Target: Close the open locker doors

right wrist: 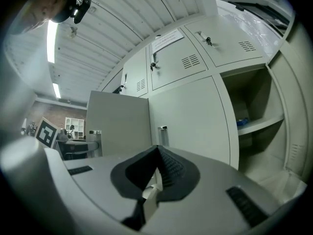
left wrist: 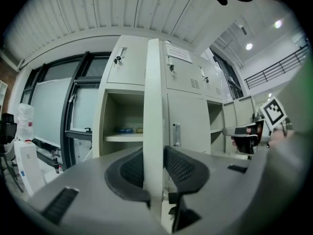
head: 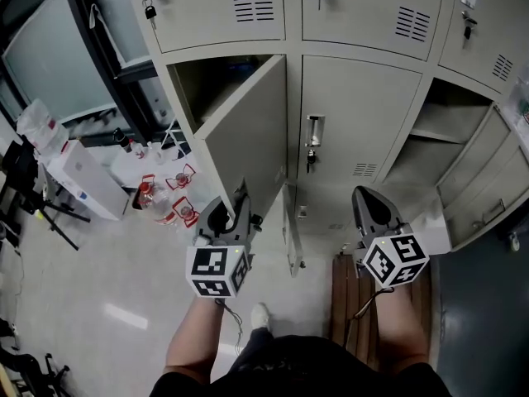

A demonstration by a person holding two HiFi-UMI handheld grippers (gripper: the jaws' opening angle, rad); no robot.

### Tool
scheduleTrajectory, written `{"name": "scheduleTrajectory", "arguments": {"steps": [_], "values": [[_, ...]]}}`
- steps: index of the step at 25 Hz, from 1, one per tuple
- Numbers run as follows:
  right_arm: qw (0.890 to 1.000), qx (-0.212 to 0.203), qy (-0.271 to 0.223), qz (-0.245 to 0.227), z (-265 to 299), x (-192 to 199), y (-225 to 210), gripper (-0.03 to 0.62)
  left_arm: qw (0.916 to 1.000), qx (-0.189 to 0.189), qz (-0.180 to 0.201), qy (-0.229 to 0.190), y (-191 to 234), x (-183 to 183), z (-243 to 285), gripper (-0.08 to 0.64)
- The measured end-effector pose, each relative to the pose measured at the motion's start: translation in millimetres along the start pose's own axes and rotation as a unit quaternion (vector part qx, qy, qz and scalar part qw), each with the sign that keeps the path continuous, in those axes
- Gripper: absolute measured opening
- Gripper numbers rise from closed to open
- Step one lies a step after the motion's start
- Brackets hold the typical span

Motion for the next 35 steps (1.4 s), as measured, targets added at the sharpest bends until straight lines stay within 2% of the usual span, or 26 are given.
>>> {"name": "scheduleTrajectory", "arguments": {"steps": [12, 22, 30, 35], "values": [[1.0, -0.02, 0.005, 0.006, 63, 8, 33, 0.0, 0.998, 0.063, -0.006, -0.009, 48, 0, 12, 0.112], [1.0, -0.008, 0.002, 0.002, 95, 10, 54, 0.0, 0.9976, 0.067, -0.011, -0.015, 91, 0, 31, 0.128], [1.0, 0.014, -0.004, 0.0, 111, 11, 60, 0.0, 0.9954, 0.093, -0.015, -0.021, 114, 1, 48, 0.144], [1.0, 0.022, -0.007, 0.001, 123, 11, 67, 0.0, 0.995, 0.095, -0.016, -0.027, 128, 2, 58, 0.16]]}}
Point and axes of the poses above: the fingertips, and each gripper's own axes: z forward along the fingers, y to its left, x out of its underside, the point moved 1 cm from there along -z, backward along the fingers, and after that the axes turned 5 degrees about -y, right-handed, at the moved point
